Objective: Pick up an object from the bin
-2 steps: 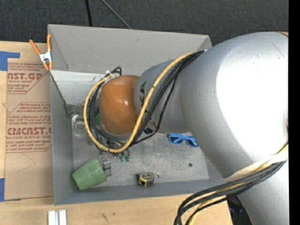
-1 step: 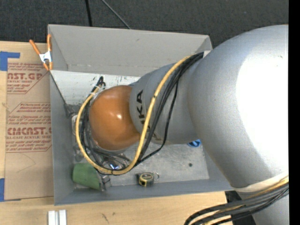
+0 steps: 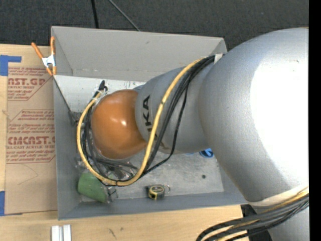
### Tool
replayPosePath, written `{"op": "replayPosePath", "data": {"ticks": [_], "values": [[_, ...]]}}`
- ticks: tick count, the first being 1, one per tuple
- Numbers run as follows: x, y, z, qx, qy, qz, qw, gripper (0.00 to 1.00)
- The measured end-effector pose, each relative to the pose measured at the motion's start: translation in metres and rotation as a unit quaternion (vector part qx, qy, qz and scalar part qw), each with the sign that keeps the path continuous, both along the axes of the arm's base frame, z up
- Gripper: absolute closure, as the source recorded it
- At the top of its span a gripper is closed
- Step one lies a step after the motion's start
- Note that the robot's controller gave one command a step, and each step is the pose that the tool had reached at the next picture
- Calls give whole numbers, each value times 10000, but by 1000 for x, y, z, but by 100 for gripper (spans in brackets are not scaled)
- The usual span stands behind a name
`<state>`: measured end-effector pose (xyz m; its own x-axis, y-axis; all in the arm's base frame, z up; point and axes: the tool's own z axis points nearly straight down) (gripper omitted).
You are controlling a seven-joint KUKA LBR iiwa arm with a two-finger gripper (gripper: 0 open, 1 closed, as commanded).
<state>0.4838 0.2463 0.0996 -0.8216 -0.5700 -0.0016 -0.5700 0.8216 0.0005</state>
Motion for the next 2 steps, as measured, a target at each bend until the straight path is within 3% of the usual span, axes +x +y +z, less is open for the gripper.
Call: {"op": "replayPosePath", "data": {"ticks": [1, 2], "values": [[-1, -3, -29, 7, -33, 172, 9998, 0], [0, -3, -28, 18, -46, 163, 9999, 0]]}}
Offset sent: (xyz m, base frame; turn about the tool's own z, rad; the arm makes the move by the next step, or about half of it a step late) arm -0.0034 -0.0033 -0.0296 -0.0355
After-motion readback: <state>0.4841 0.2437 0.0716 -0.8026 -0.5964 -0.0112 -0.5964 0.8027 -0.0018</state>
